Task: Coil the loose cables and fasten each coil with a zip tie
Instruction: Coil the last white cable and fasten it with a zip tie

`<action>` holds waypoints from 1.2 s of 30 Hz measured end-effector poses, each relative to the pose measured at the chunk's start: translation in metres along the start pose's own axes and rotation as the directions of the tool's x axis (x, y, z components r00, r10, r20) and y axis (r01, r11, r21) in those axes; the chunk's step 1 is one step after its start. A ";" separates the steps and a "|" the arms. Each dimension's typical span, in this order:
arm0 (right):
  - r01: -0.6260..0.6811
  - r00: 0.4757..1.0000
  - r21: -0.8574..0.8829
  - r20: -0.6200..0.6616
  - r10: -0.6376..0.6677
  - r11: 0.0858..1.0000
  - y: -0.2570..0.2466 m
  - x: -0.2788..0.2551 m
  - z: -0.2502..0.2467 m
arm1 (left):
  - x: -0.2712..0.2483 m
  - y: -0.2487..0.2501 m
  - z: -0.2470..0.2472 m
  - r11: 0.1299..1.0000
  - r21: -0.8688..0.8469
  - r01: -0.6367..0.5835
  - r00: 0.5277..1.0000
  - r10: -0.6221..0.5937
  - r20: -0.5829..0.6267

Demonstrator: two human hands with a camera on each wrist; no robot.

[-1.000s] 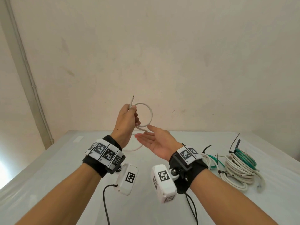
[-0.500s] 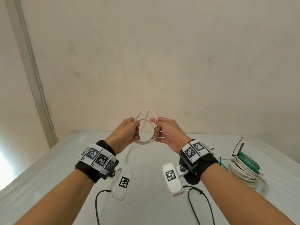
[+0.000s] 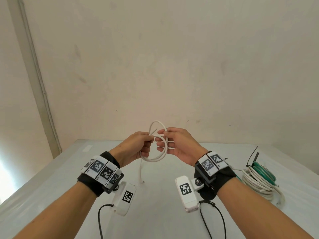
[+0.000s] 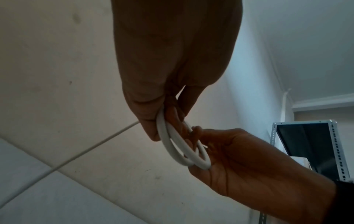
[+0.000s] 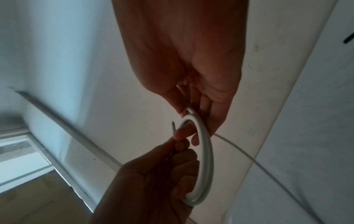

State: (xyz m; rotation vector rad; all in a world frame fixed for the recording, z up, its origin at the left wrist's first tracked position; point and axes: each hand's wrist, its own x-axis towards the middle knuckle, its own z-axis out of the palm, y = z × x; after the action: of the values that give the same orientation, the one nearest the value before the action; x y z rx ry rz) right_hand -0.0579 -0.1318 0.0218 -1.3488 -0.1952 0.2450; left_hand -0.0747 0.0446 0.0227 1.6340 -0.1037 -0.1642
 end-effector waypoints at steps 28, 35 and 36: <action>0.100 0.991 -0.162 -0.070 -0.112 0.982 0.020 -0.007 -0.001 | 0.004 -0.002 0.009 0.821 0.505 -0.267 0.959 0.276 0.059; 0.127 0.989 -0.180 -0.048 -0.137 0.976 0.011 -0.007 -0.002 | 0.006 -0.002 0.004 0.662 0.707 -0.250 0.858 0.490 -0.156; 0.132 0.990 -0.174 -0.034 -0.140 0.976 0.009 -0.008 -0.004 | 0.008 -0.001 0.000 0.598 0.756 -0.267 0.855 0.508 -0.100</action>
State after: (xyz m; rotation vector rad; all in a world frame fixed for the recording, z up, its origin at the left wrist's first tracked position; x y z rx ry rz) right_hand -0.0648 -0.1358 0.0122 -1.5038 -0.2740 0.0825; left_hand -0.0669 0.0430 0.0214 2.3649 -0.3242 0.5624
